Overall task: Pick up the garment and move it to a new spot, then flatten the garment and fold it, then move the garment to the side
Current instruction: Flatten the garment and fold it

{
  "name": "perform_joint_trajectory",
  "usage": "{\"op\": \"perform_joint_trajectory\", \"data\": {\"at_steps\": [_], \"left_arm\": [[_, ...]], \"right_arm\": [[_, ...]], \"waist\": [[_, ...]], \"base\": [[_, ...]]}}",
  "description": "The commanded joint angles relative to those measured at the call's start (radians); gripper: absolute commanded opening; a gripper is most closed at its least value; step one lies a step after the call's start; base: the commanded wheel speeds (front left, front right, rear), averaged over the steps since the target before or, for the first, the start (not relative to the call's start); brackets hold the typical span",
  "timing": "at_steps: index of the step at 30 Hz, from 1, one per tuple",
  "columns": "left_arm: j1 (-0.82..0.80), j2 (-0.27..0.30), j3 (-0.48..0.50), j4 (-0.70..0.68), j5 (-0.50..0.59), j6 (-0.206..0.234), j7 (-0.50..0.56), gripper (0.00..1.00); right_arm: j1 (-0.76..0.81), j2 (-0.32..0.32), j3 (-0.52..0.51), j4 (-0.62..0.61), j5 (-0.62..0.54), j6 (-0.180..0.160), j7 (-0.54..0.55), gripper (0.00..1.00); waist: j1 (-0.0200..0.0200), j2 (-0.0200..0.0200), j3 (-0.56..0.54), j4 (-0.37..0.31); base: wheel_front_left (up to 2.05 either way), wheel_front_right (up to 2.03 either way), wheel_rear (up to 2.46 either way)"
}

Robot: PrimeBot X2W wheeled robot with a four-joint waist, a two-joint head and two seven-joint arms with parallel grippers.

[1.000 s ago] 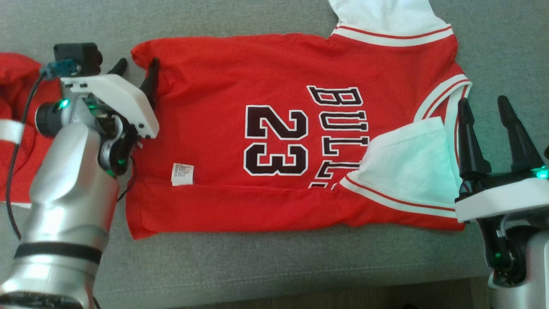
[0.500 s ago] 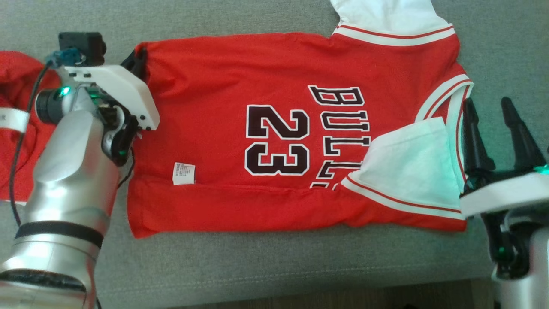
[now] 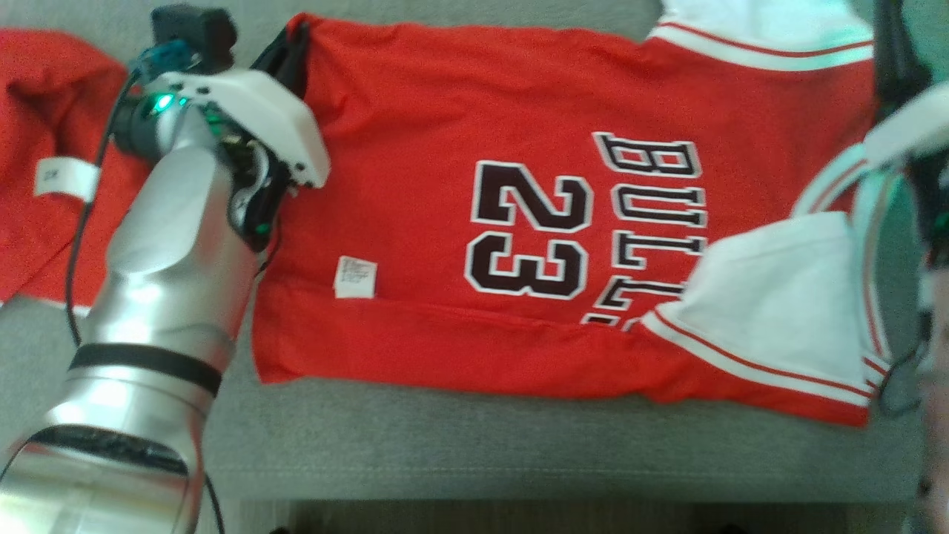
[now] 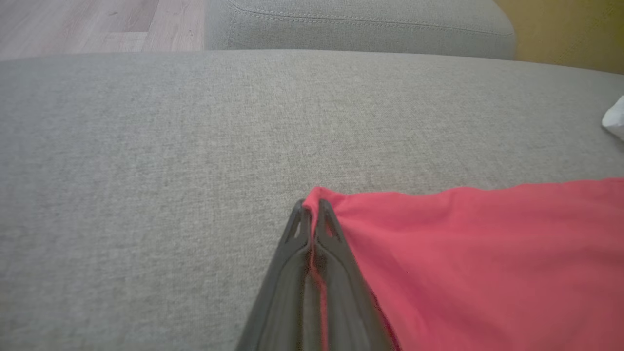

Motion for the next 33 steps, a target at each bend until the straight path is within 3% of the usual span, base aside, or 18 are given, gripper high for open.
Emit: {"op": "perform_joint_trajectory", "data": {"at_steps": [1,14,15,16,17,26,33], "left_arm": [[-0.046,0.021,0.010,-0.033,0.004,-0.003,-0.013,0.00],[-0.093,-0.034,-0.035,-0.018,-0.018,-0.019,-0.060,0.00],[-0.094,-0.035,-0.037,-0.015,-0.020,-0.020,-0.062,0.00],[-0.095,-0.037,-0.040,-0.010,-0.025,-0.021,-0.067,0.00],[-0.096,-0.037,-0.041,-0.007,-0.027,-0.022,-0.071,0.00],[-0.097,-0.013,-0.040,-0.004,-0.030,-0.017,-0.107,0.00],[-0.062,0.023,-0.046,-0.049,-0.023,-0.013,-0.131,0.00]], "right_arm": [[-0.067,-0.029,0.026,0.020,0.006,0.004,0.014,1.00],[-0.413,-0.103,0.106,0.482,-0.016,0.004,0.113,1.00],[-0.425,-0.106,0.118,0.503,-0.014,0.004,0.120,0.92],[-0.446,-0.111,0.143,0.526,-0.014,0.004,0.112,0.40],[-0.451,-0.109,0.149,0.537,-0.006,0.004,0.109,0.00],[-0.450,-0.121,0.198,0.537,0.058,0.004,0.005,0.00],[-0.374,-0.154,0.232,0.428,0.129,0.004,-0.094,0.00]], "waist": [[-0.0001,0.0000,0.040,0.043],[-0.0001,0.0000,0.089,0.117],[-0.0001,0.0000,0.088,0.118],[-0.0001,0.0000,0.085,0.119],[-0.0001,0.0000,0.083,0.118],[-0.0001,0.0000,0.049,0.102],[-0.0001,0.0000,-0.012,0.081]], "base": [[0.00,0.00,0.00],[0.00,0.00,0.00],[0.00,0.00,0.00],[0.00,0.00,0.00],[0.00,0.00,0.00],[0.00,0.00,0.00],[0.00,0.00,0.00]]}}
